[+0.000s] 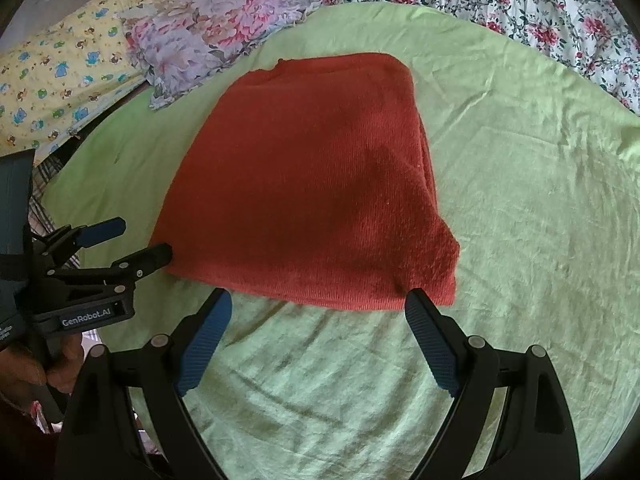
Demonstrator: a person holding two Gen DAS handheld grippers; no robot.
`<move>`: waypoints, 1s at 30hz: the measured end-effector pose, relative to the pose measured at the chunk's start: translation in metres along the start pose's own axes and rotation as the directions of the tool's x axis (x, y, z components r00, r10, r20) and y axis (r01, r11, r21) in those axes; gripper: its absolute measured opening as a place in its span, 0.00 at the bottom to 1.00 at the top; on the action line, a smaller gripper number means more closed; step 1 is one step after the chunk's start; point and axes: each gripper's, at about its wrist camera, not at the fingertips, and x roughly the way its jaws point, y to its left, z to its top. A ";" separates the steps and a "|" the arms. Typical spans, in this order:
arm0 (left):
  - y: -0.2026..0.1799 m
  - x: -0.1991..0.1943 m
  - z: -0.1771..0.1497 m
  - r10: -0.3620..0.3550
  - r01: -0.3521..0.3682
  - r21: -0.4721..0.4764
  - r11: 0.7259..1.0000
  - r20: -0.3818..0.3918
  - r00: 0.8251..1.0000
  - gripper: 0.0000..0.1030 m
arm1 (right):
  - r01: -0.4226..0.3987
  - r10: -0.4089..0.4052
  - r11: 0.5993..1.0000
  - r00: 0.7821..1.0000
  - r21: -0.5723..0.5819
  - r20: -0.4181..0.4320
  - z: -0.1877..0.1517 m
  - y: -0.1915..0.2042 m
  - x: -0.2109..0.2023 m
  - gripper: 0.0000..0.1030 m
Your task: Fold small clothes
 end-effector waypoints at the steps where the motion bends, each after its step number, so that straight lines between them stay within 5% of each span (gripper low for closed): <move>1: 0.000 0.000 0.000 0.001 -0.001 -0.001 1.000 0.002 1.000 0.83 | 0.003 -0.003 1.000 1.000 0.002 0.009 0.000 0.000 -0.001 0.86; 30: -0.003 -0.014 0.008 -0.029 0.029 -0.015 0.999 0.036 0.999 0.83 | 0.001 -0.002 1.000 0.999 0.012 0.051 0.008 0.001 -0.008 0.86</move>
